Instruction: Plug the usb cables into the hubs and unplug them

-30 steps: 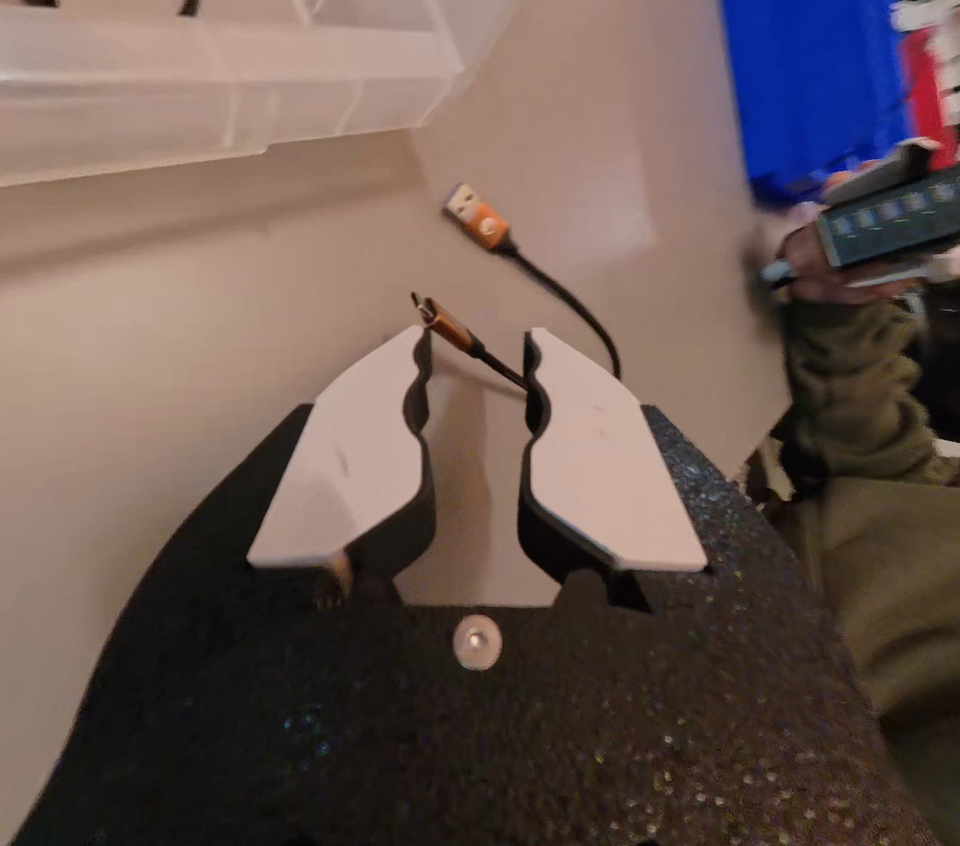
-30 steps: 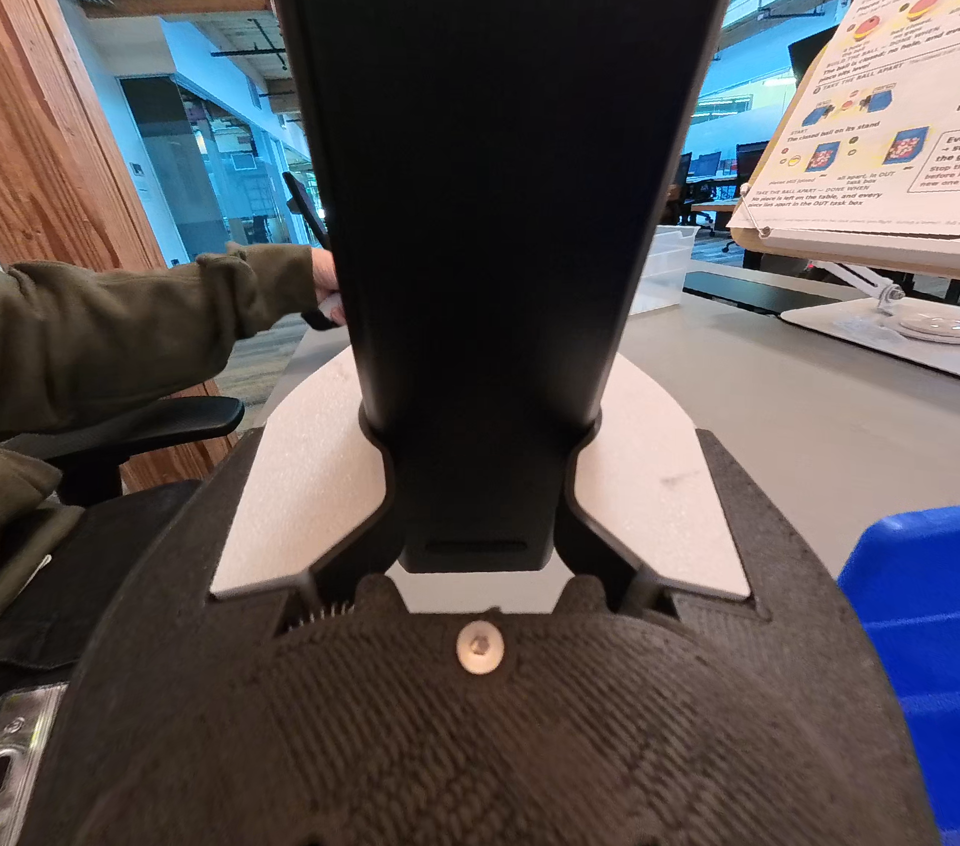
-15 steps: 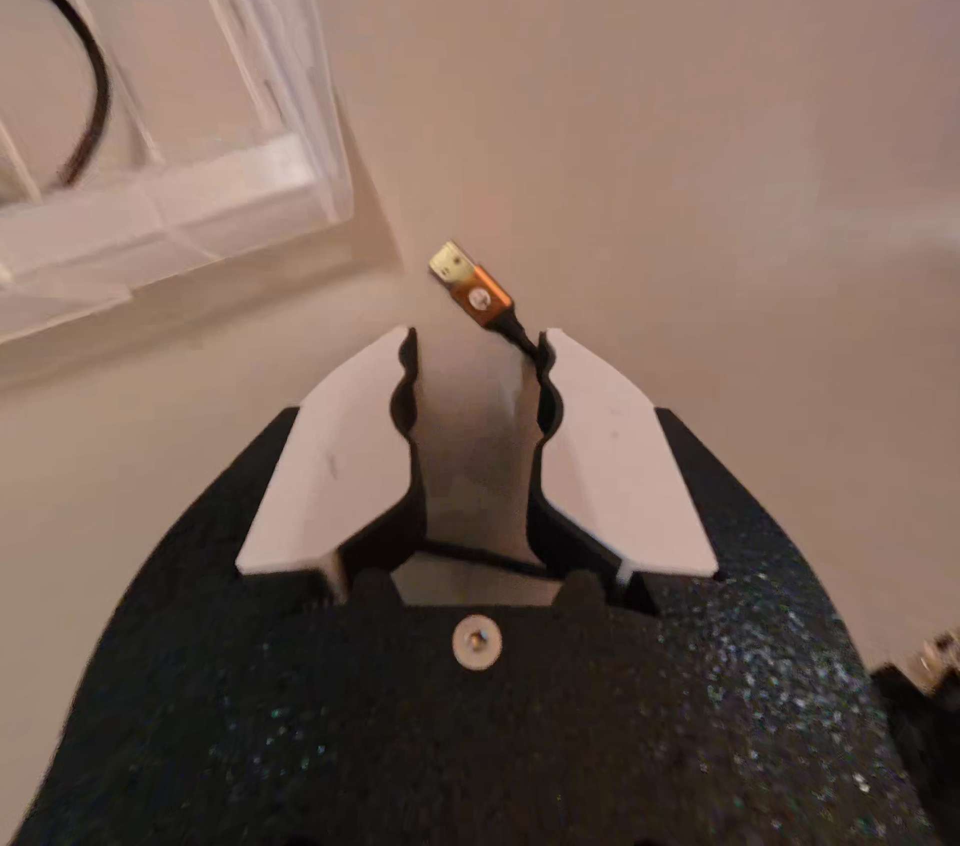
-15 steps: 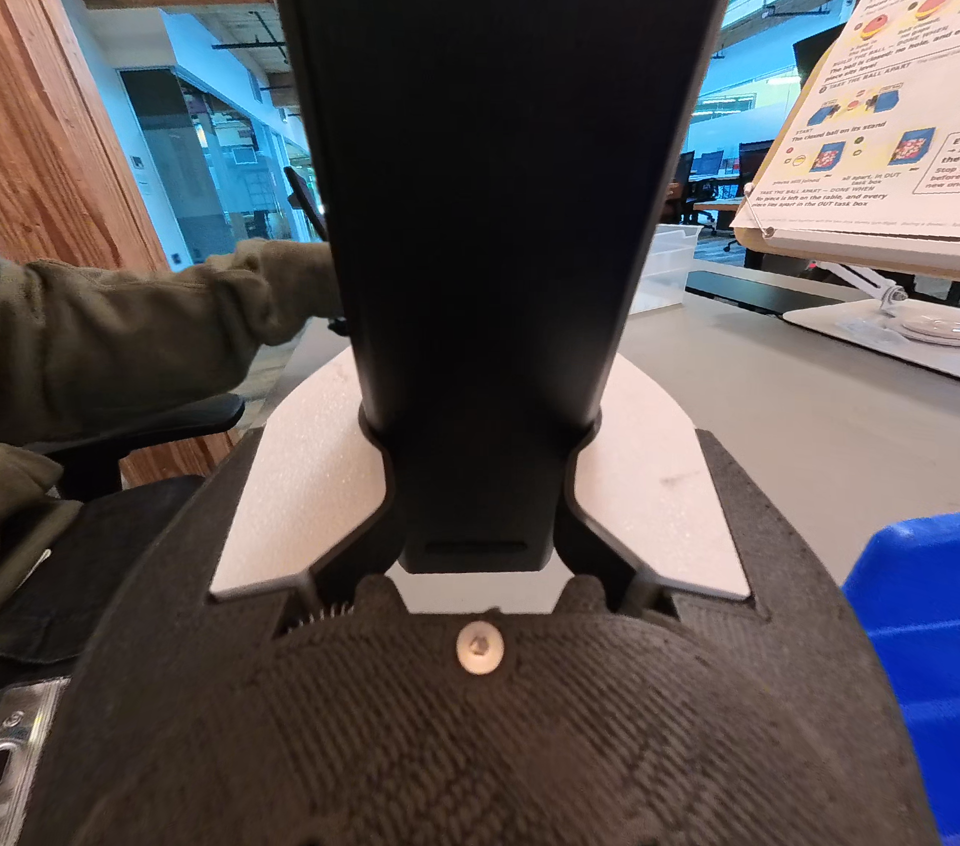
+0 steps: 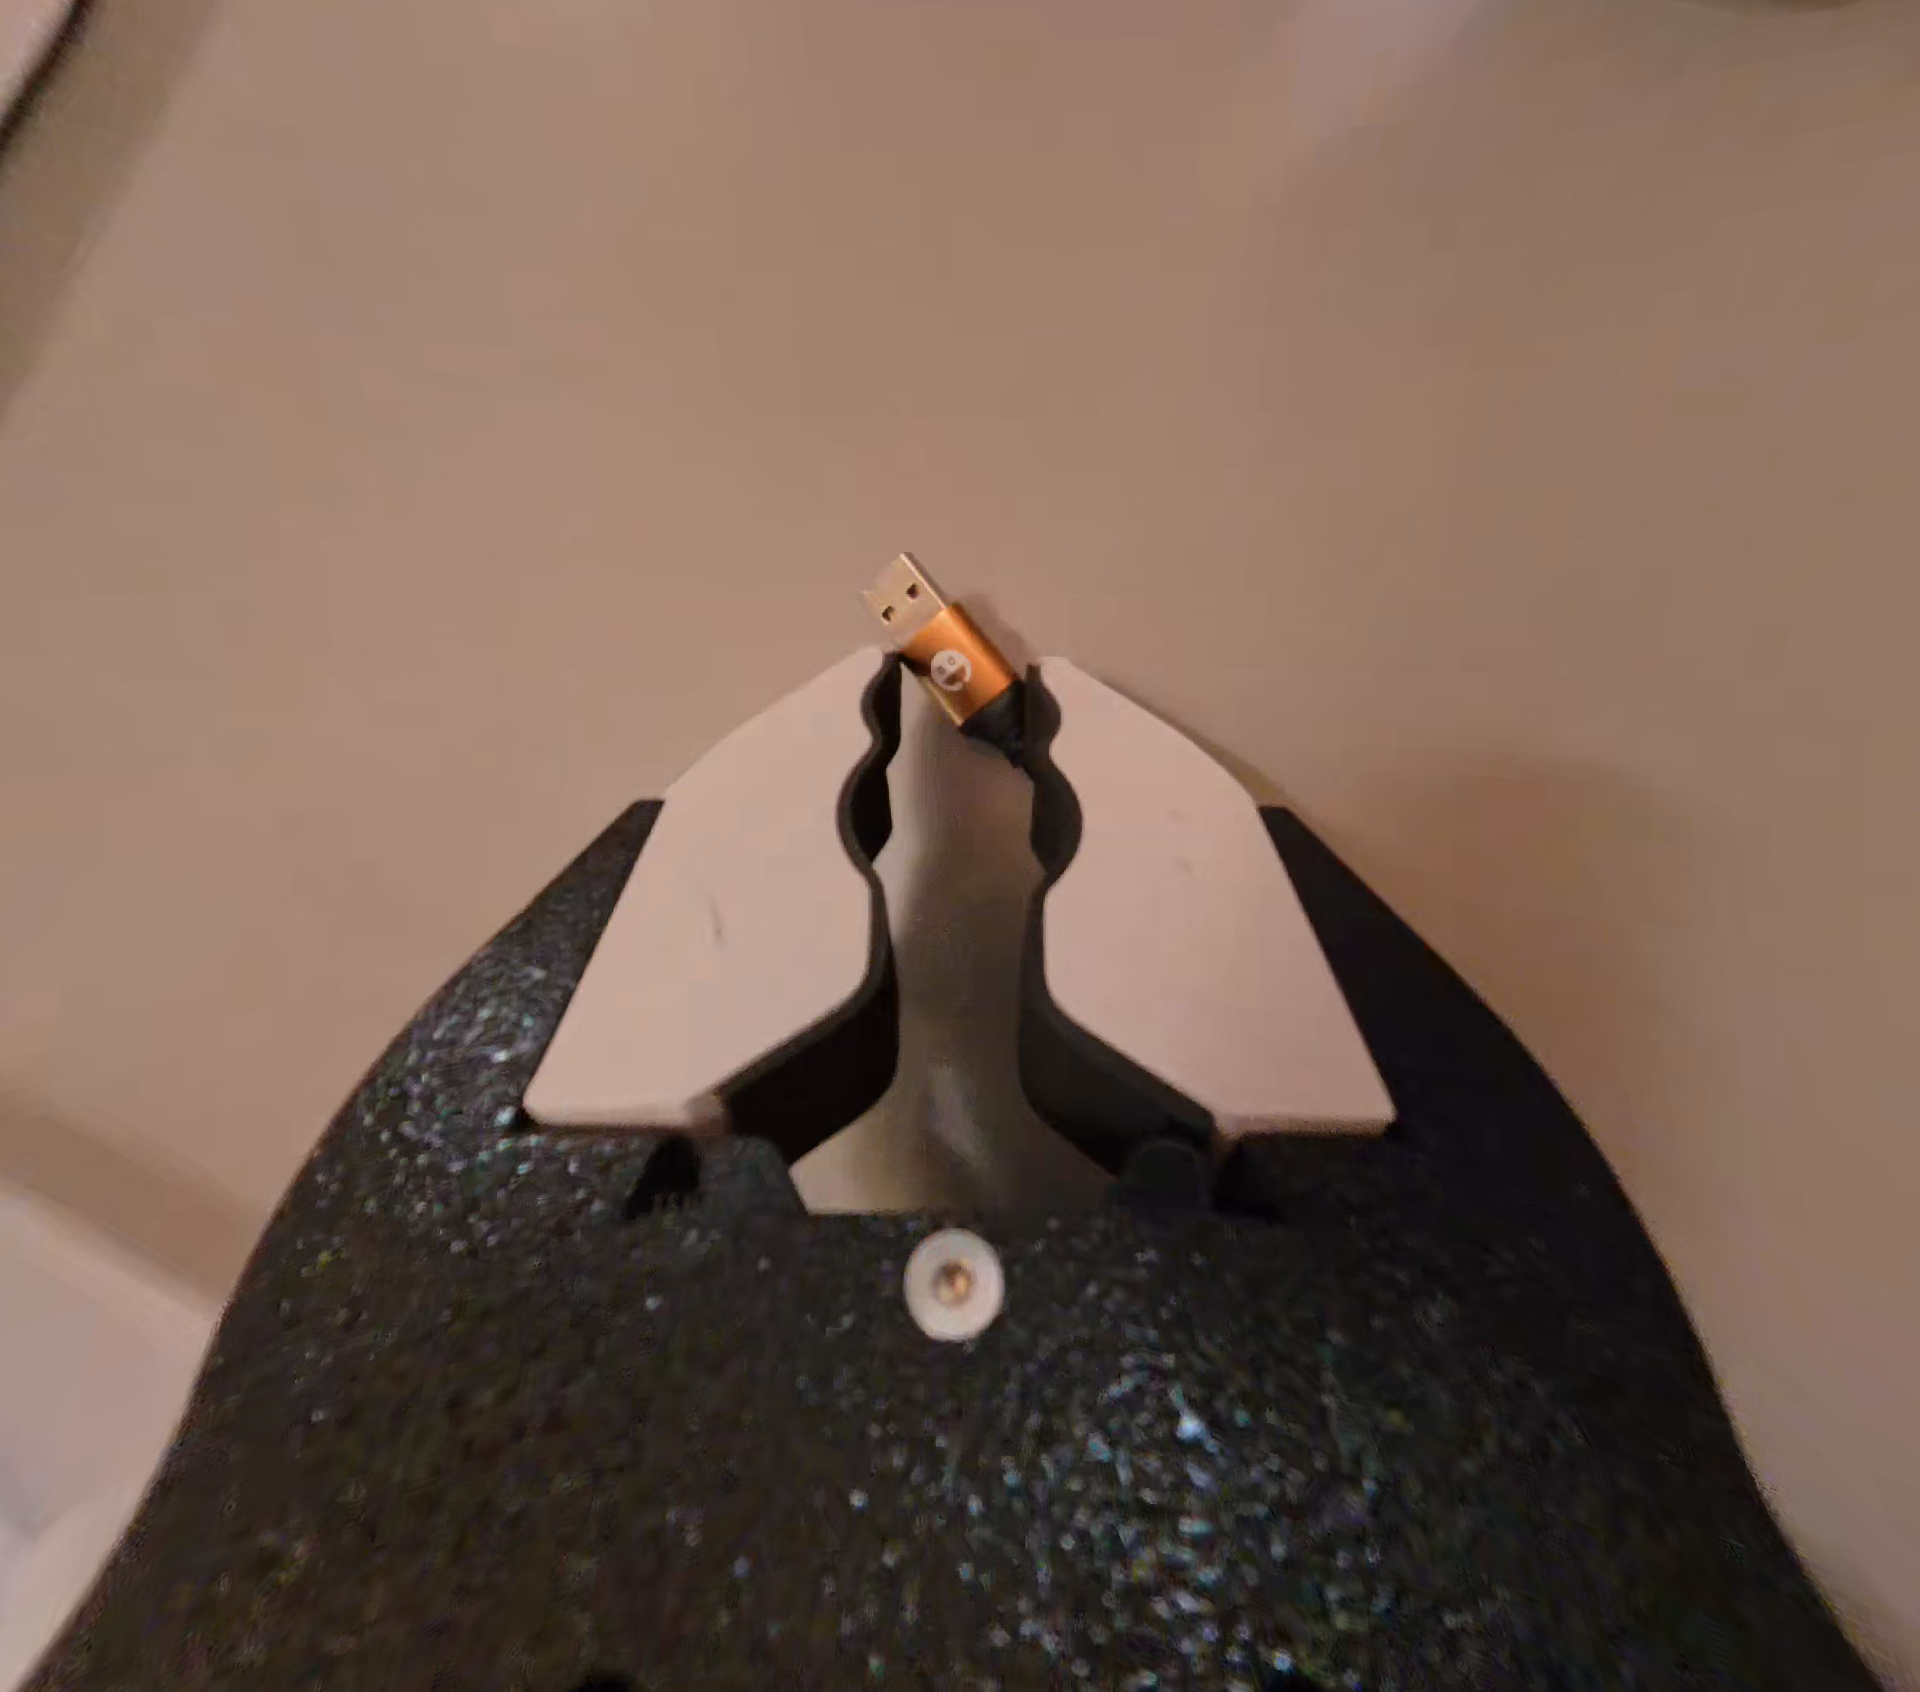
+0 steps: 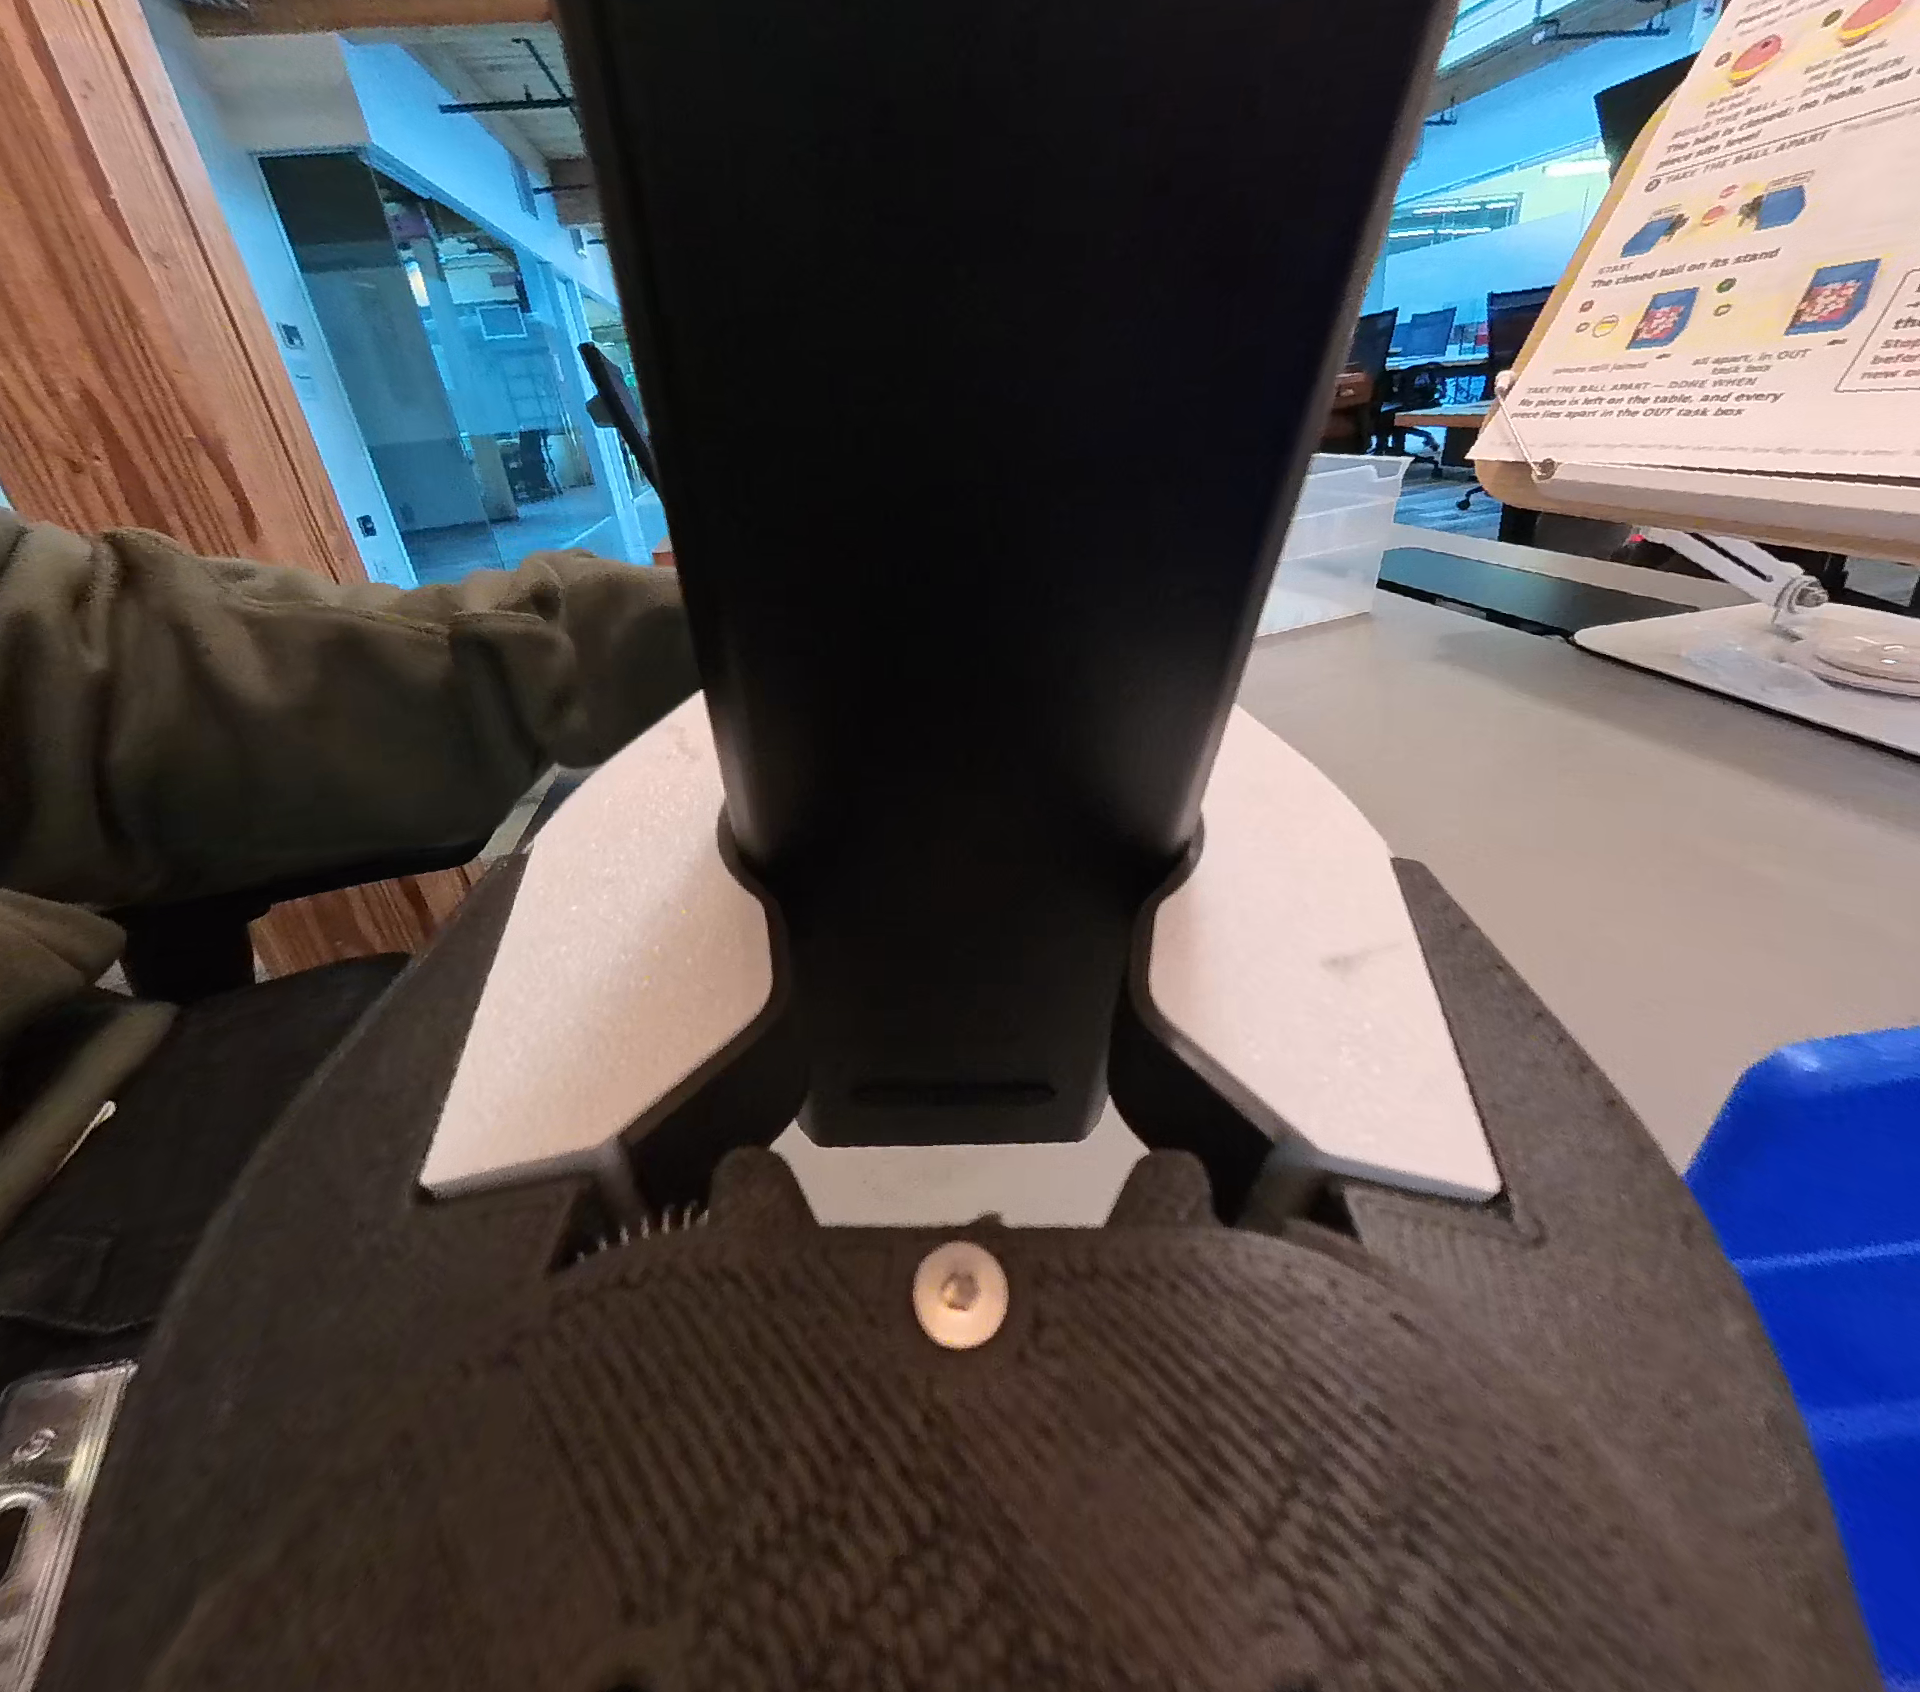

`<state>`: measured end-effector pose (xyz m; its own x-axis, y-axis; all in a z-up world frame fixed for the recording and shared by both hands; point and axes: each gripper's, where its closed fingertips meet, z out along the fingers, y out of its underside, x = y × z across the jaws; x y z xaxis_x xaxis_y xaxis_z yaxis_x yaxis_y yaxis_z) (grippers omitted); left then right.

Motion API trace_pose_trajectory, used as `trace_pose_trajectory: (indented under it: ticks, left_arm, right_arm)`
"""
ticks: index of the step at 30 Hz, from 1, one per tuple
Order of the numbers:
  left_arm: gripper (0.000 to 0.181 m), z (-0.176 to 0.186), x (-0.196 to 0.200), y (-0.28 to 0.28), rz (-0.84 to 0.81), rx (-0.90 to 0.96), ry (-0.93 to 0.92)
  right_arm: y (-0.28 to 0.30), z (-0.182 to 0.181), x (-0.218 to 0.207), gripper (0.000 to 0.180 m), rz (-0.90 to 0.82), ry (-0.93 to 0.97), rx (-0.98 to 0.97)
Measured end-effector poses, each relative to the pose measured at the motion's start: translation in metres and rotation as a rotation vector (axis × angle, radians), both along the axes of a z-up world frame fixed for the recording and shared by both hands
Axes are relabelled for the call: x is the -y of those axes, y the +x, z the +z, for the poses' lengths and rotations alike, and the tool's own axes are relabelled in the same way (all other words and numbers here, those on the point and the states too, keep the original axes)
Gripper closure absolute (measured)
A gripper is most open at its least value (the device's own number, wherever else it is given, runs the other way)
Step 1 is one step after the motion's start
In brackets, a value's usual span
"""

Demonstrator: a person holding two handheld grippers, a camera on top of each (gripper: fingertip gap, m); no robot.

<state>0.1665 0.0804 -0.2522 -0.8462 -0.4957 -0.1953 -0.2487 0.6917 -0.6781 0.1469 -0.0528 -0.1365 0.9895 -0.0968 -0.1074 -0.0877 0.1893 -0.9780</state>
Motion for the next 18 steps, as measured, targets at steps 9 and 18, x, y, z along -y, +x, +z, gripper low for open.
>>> trace_pose_trajectory:
  ticks: [9, 18]
  left_arm:
    - [0.174, 0.066, 0.055, -0.034, -0.3, 0.207, -0.449]
    - [0.175, 0.06, 0.06, -0.044, -0.298, 0.166, -0.451]
  right_arm:
    - [0.001, 0.002, 0.002, 0.106, 0.001, 0.019, -0.011]
    - [0.001, 0.001, 0.002, 0.106, 0.007, 0.016, -0.01]
